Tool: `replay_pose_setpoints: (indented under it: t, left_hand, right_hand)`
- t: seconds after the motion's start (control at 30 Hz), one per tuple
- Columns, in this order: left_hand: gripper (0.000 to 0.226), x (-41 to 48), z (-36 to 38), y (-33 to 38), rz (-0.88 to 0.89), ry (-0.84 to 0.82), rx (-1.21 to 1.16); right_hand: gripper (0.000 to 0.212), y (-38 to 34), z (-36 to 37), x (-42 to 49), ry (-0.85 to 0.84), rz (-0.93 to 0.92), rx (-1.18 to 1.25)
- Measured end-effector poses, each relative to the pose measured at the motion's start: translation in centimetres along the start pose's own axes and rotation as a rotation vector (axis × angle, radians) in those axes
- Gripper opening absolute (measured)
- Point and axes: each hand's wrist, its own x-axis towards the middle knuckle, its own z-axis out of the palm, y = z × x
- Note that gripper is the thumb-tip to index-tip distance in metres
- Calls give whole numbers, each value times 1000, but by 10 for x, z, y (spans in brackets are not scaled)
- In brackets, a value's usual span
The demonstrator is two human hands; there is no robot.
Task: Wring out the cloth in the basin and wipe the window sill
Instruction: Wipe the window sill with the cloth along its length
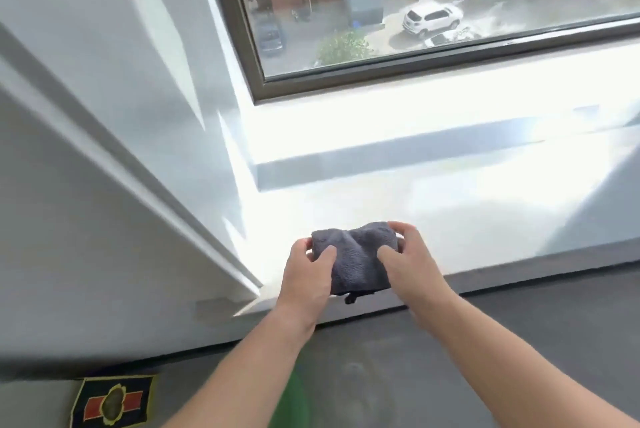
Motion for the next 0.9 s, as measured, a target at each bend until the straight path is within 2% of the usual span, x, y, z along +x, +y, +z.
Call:
replay_pose_setpoints:
  t: [0.27, 0.37, 0.63, 0.8, 0.9]
  left_hand:
    - [14, 75, 38, 32, 46, 152, 8]
    - [21, 111, 40, 45, 12, 196, 16]
    - [27, 213, 49, 68, -8, 330, 7]
    - [20, 259, 55, 80, -68, 393, -98]
    - [13, 280, 59, 88, -82, 420, -110]
  right_hand:
    - [38, -42, -8, 93, -36, -17, -74]
    - [35, -57, 1, 130, -70, -38, -100]
    - [49, -88, 28, 252, -125, -133, -373]
    - [47, -109, 47, 324, -216, -270, -562]
    - [47, -123, 53, 354, -242, -439, -681]
